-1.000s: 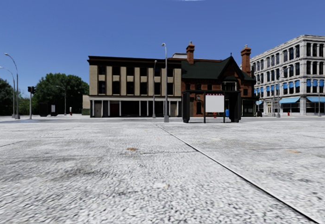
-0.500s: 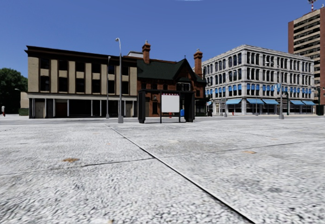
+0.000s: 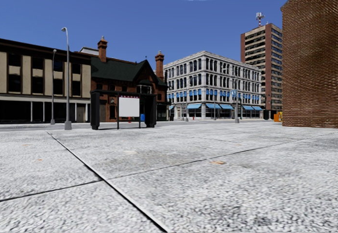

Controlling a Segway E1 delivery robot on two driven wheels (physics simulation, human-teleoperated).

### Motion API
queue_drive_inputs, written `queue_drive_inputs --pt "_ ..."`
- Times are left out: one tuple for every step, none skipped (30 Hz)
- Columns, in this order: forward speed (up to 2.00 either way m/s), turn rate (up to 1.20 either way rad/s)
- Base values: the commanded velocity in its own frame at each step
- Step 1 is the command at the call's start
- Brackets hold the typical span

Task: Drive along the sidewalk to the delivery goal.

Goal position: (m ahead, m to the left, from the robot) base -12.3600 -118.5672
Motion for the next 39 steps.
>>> queue_drive_inputs --pt "1.28 -0.6" --pt "1.28 -0.61" --pt "1.28 -0.61" --pt "1.29 -0.61" --pt "1.29 -0.61" --pt "1.29 -0.61" --pt "1.3 -0.61" --pt "1.3 -0.61" --pt "1.3 -0.61" --pt "1.3 -0.61" --pt "1.3 -0.61" --pt "1.31 -0.62" --pt "1.33 -0.62" --pt "1.33 -0.62" --pt "1.36 -0.62" --pt "1.39 -0.62" --pt "1.43 -0.62" --pt "1.43 -0.62" --pt "1.45 -0.62" --pt "1.46 -0.62" --pt "1.47 -0.62" --pt "1.47 -0.62" --pt "1.48 -0.62" --pt "1.49 -0.62" --pt "1.52 -0.63" --pt "1.52 -0.63" --pt "1.53 -0.63" --pt "1.54 -0.63" --pt "1.55 -0.63" --pt "1.55 -0.63" --pt "1.56 -0.63" --pt "1.62 -0.63" --pt "1.62 -0.63" --pt "1.7 -0.63" --pt "1.76 -0.63" --pt "1.79 -0.64" --pt "1.79 -0.64" --pt "1.81 -0.64" --pt "1.84 -0.64"
